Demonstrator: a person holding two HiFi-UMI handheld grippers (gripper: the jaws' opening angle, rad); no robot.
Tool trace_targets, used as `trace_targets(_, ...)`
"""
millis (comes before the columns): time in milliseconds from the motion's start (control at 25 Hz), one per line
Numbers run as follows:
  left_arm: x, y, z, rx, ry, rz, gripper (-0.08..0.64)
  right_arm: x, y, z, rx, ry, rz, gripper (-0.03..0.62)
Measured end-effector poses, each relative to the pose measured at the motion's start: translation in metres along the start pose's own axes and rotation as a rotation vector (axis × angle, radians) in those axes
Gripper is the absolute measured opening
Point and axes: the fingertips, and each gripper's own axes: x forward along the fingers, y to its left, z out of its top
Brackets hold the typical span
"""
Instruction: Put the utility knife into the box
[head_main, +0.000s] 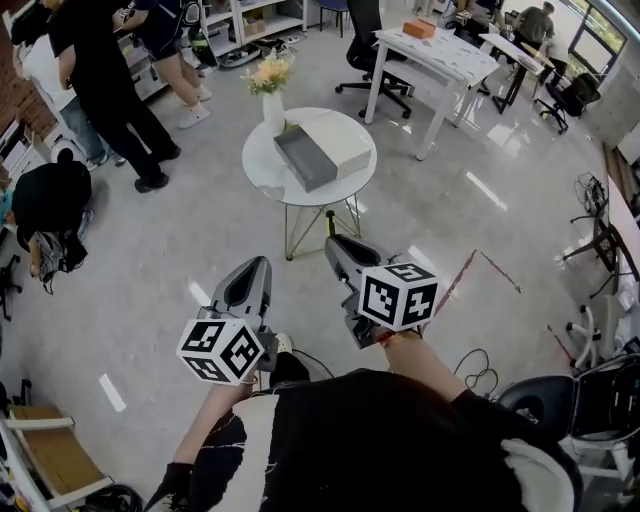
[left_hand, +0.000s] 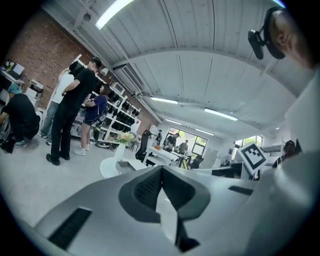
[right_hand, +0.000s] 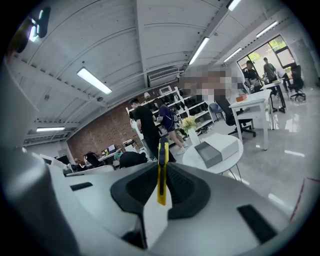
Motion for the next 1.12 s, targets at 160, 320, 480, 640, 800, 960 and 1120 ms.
trace_targets(160, 0.025, 0.027, 0.023, 0.015, 0.009, -0.03, 0.011, 0.036, -0.001, 0.018, 0.013, -0.017, -0.016, 0.058)
trace_targets(320, 0.045, 0.051, 0.056, 0.042, 0.008, -0.057, 0.011, 0.068, 0.004, 0.045, 0.028, -0.05, -0.026, 0.058)
trace_targets(480, 0.062, 0.075, 0.075, 0.06, 0.006, -0.083, 0.011, 0.093, 0.006, 0.061, 0.028, -0.087, -0.044, 0.058)
trace_targets(640, 0.074, 0.091, 0.089, 0.064, 0.008, -0.114, 0.011, 0.112, 0.006, 0.069, 0.036, -0.102, -0.068, 0.058)
trace_targets(800, 0.086, 0.106, 0.095, 0.074, 0.021, -0.145, 0.011, 0.13, 0.005, 0.071, 0.054, -0.112, -0.085, 0.058)
trace_targets(960, 0.095, 0.122, 0.104, 0.061, 0.023, -0.154, 0.011, 0.146, 0.008, 0.073, 0.05, -0.107, -0.093, 0.058)
trace_targets(1120, 0.103, 0.129, 0.121, 0.078, 0.01, -0.178, 0.011, 0.154, 0.008, 0.09, 0.058, -0.131, -0.108, 0.058)
